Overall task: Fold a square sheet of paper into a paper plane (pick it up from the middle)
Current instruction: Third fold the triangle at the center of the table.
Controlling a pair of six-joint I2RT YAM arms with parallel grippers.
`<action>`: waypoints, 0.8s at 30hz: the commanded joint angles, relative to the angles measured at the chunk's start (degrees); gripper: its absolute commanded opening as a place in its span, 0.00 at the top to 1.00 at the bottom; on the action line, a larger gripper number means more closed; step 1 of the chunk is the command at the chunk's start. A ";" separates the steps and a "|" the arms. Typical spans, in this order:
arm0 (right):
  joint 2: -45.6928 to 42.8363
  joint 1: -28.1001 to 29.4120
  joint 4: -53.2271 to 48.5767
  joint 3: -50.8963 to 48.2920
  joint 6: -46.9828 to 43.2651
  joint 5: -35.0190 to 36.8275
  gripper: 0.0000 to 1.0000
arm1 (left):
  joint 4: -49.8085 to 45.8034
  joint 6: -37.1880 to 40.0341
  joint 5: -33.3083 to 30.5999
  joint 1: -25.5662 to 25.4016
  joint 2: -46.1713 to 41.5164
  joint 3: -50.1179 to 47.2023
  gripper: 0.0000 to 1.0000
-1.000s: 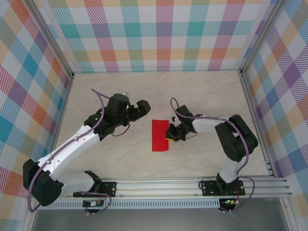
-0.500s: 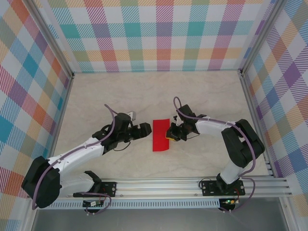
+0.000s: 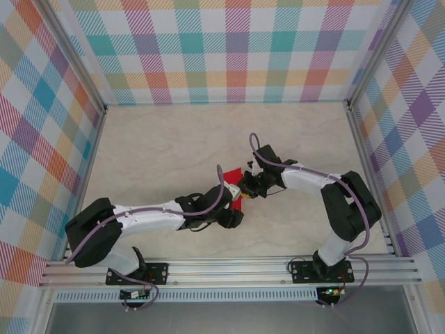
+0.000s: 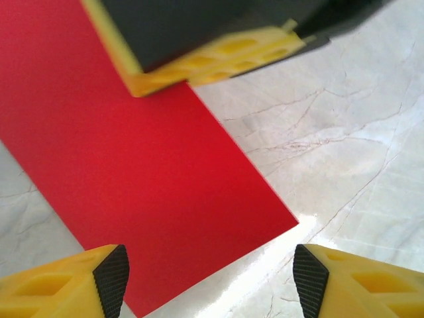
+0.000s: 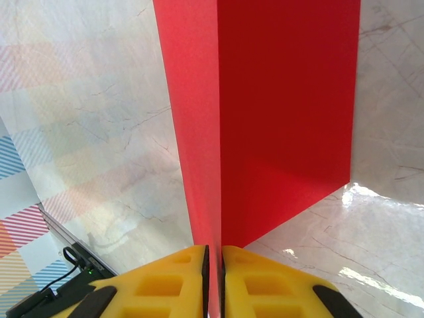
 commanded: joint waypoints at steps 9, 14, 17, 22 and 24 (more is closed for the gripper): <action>0.93 0.05 -1.53 0.97 -0.06 -1.15 0.85 | -6.14 5.35 -22.23 -7.87 10.15 9.49 0.32; 1.49 -0.04 -1.22 0.50 -0.34 -1.34 0.84 | -6.17 4.11 -25.33 -8.26 10.14 9.40 0.48; 1.17 -0.29 -1.52 0.23 -0.66 -0.66 0.82 | -5.23 4.08 -25.41 -8.25 8.40 8.13 0.64; 0.82 -0.41 -2.17 0.08 -1.43 0.43 0.80 | -4.89 5.21 -23.14 -8.13 7.34 7.60 0.80; 0.74 -0.48 -2.29 -0.07 -1.79 0.55 0.79 | -5.16 5.51 -21.28 -7.85 7.69 7.74 0.86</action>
